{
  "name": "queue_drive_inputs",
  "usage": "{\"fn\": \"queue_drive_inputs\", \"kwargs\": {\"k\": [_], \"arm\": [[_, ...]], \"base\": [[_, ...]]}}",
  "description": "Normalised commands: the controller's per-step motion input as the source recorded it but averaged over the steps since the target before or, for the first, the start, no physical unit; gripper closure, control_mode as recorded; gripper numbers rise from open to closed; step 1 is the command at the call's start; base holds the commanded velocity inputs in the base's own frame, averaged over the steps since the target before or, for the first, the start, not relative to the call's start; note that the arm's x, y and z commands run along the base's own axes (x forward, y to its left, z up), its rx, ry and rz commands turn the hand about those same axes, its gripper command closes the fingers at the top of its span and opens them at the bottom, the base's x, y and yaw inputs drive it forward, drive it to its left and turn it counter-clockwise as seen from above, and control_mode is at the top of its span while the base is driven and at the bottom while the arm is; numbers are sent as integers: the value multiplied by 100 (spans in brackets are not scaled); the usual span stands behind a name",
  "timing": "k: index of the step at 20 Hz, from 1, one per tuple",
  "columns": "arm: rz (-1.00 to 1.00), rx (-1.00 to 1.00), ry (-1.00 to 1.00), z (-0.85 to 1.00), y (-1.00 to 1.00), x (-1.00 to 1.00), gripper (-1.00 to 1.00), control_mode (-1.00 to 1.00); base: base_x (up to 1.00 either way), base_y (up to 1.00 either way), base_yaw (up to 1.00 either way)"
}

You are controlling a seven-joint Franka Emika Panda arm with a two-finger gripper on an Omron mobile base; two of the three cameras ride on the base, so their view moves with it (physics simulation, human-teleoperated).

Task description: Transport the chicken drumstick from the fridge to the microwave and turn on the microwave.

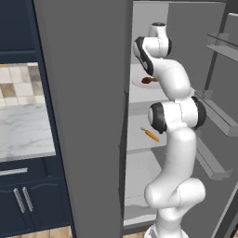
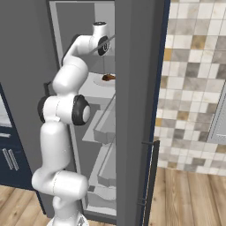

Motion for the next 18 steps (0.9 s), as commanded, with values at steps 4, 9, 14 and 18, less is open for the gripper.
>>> {"fn": "queue_drive_inputs", "kwargs": {"k": [4, 9, 14, 18], "arm": [[0, 0, 0, -3, 0, 23, -100, -100], [0, 0, 0, -2, 0, 22, -100, -100], [2, 0, 6, -2, 0, -5, -100, -100], [0, 0, 10, -9, 0, 0, -100, -100]], "base": [[0, 0, 0], [0, 0, 0], [0, 0, 0], [0, 0, 0]]}}
